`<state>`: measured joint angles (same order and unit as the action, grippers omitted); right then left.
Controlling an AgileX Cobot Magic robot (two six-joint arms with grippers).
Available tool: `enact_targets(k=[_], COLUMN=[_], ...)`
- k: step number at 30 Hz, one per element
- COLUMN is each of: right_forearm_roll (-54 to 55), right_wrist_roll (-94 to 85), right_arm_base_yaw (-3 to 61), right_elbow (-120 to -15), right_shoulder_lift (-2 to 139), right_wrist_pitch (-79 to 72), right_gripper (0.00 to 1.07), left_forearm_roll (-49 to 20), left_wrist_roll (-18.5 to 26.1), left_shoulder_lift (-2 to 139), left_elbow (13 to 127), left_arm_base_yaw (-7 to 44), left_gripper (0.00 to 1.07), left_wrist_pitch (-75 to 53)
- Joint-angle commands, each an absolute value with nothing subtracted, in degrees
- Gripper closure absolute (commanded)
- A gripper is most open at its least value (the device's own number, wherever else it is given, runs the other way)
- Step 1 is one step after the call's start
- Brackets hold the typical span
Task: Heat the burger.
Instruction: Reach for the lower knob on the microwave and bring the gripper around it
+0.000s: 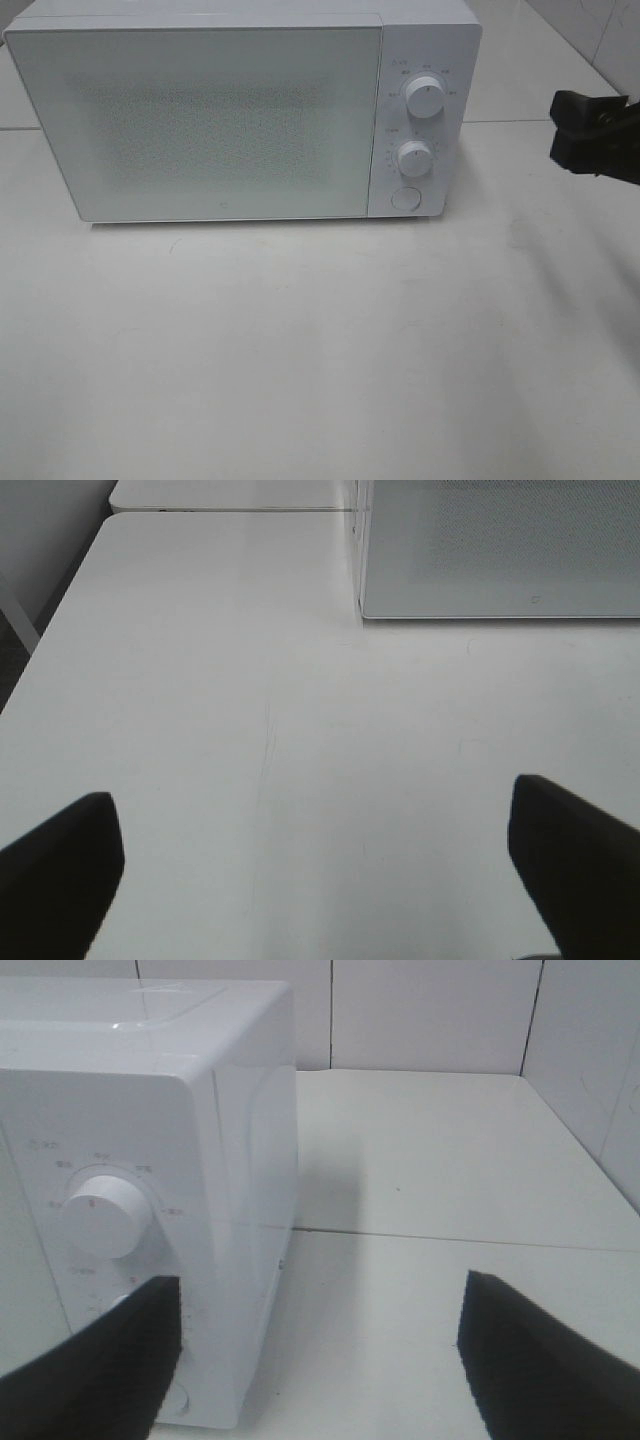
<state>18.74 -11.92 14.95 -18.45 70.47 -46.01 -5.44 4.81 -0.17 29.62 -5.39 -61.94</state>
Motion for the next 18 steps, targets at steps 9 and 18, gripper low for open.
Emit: enact_targets(k=[9,18], right_forearm_roll=[33.8,42.6], right_wrist_roll=[-18.2,-18.4], right_arm_base_yaw=[31.0,41.7], right_elbow=[-18.0,-19.9], right_shoulder_lift=[82.3,90.9], right_wrist_pitch=[-64.6,-73.2], right_gripper=[0.31,0.31], left_forearm_roll=[-5.6,-5.6], left_wrist_roll=[4.8,4.8], left_shoulder_lift=[-0.8,-0.8], left_elbow=[29.6,29.6], left_arm_base_yaw=[-5.5,-5.5], left_gripper=[0.09,0.09], left_wrist_pitch=[-61.3,-61.3])
